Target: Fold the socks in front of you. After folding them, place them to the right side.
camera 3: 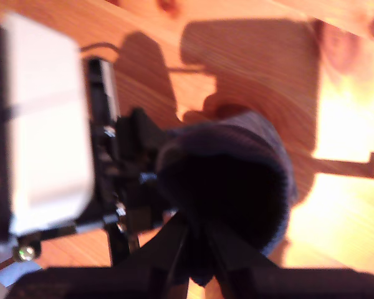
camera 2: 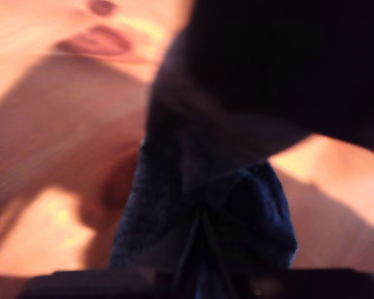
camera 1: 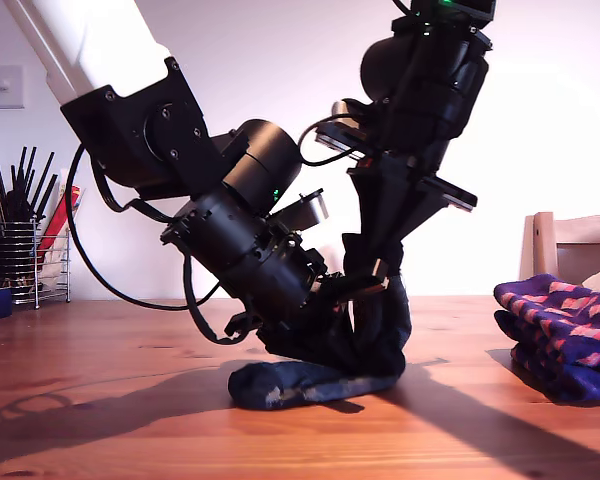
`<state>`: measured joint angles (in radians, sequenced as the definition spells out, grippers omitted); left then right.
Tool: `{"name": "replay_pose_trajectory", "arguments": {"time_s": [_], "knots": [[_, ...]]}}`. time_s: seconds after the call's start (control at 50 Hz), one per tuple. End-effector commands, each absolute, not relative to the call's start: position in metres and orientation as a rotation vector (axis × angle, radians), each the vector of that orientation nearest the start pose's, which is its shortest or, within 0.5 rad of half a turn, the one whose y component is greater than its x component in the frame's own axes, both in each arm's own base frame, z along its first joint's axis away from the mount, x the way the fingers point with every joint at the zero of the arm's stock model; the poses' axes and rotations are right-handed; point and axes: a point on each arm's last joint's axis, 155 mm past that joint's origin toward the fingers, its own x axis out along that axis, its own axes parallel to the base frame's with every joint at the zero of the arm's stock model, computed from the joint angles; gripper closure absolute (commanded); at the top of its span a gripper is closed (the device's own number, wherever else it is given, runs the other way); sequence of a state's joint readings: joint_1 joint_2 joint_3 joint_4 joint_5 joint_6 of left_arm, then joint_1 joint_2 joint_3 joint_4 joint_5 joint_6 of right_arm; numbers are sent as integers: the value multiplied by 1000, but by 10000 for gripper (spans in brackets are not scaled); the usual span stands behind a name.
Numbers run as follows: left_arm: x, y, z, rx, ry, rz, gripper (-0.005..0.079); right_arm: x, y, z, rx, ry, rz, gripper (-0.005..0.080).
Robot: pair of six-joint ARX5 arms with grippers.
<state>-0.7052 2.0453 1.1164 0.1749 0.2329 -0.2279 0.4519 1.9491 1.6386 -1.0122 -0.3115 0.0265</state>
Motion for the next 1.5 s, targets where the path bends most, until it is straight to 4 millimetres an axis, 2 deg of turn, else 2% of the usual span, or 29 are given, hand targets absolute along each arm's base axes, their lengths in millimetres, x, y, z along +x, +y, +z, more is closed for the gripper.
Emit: {"name": "replay_pose_trajectory", "arguments": {"time_s": [0.0,0.18,0.44,0.58,0.96,1.08,1.24,1.34,1.48], "knots": [[359,-358,-17,-18,899,-780,764,358,239,98,-74,1355,636,765],[363,-366,-5,-66,865,-847,764,359,237,99,-82,1348,642,765],[357,-374,16,-105,844,-929,763,366,228,105,-71,1329,629,765],[359,-371,30,-107,826,-941,763,368,226,112,-65,1308,627,765],[379,-328,68,-59,787,-899,763,367,226,116,-65,1300,629,765],[382,-312,75,-66,804,-877,763,367,226,116,-66,1299,627,765],[372,-291,71,-84,899,-854,763,367,227,113,-125,1288,597,765],[371,-282,69,-80,920,-842,764,364,234,112,-165,1280,595,765],[378,-272,86,-91,885,-824,764,362,240,110,-230,1258,550,765]]}}
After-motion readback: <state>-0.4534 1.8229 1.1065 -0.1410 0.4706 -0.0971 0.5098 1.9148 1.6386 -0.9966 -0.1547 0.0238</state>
